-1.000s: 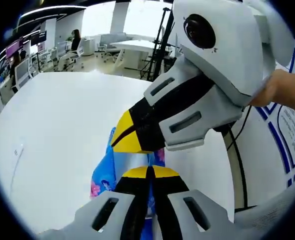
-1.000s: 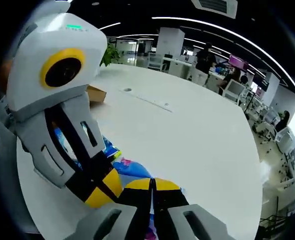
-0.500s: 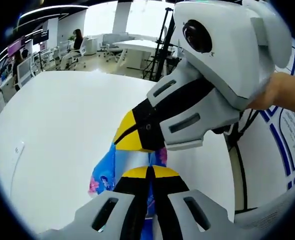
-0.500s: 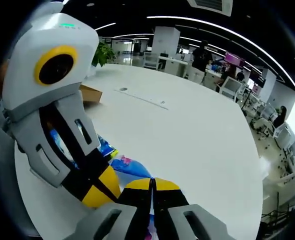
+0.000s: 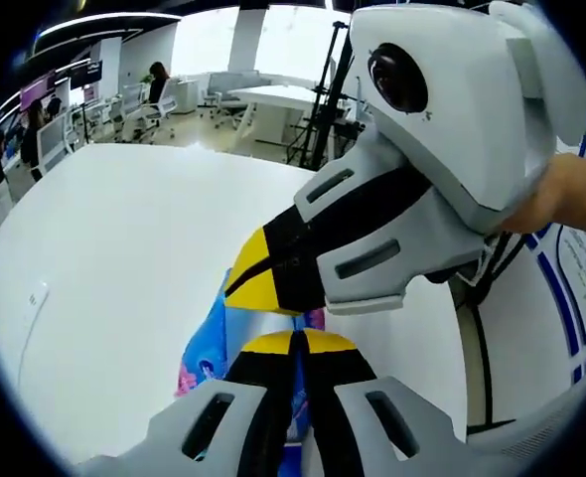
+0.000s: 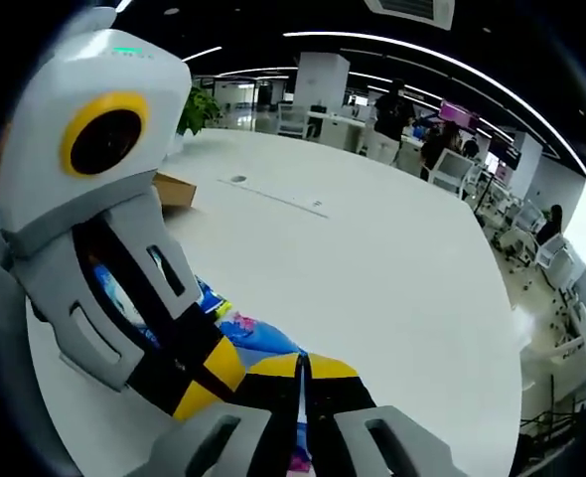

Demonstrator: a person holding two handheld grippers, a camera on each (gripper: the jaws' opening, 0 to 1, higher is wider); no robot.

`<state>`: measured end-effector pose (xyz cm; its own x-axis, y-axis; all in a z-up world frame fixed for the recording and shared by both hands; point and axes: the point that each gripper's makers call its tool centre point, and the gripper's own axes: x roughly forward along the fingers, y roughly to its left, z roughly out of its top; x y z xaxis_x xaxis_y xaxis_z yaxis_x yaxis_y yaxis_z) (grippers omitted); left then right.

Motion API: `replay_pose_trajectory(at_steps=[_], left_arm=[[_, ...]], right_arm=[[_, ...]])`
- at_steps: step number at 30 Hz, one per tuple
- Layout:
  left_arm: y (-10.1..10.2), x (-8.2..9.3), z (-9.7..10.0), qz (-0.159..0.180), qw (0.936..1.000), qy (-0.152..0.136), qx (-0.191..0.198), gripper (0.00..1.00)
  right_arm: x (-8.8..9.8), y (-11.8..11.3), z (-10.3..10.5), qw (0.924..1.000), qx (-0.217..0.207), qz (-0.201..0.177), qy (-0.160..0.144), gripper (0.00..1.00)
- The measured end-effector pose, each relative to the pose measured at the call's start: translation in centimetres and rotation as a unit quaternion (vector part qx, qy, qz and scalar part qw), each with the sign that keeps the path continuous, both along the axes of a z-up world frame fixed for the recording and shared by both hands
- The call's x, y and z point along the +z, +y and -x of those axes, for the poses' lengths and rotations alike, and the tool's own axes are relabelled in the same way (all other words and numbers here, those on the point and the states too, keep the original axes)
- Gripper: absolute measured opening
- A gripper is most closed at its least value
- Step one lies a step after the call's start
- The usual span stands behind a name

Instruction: Operate the shoe box by opening the lid, removing the specified soft item, and placing it in the target area until the item is outside and the box remains undamaged.

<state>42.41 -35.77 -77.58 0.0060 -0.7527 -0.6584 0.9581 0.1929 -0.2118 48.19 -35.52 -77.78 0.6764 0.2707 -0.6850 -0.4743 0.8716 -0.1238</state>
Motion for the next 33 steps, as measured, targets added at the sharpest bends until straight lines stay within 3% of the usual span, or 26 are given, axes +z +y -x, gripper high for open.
replay_pose_trajectory(at_steps=[19,33], left_arm=[[1.3,1.5,0.4,-0.003,0.9998,-0.018,-0.003,0.01],[4.0,3.7,0.8,0.002,0.9994,-0.026,0.023,0.12]], right_arm=[[3.1,0.1,0.8,0.9993,-0.018,-0.005,-0.031,0.0],[5.7,1.4,2.6,0.9986,-0.019,-0.013,-0.048,0.14]])
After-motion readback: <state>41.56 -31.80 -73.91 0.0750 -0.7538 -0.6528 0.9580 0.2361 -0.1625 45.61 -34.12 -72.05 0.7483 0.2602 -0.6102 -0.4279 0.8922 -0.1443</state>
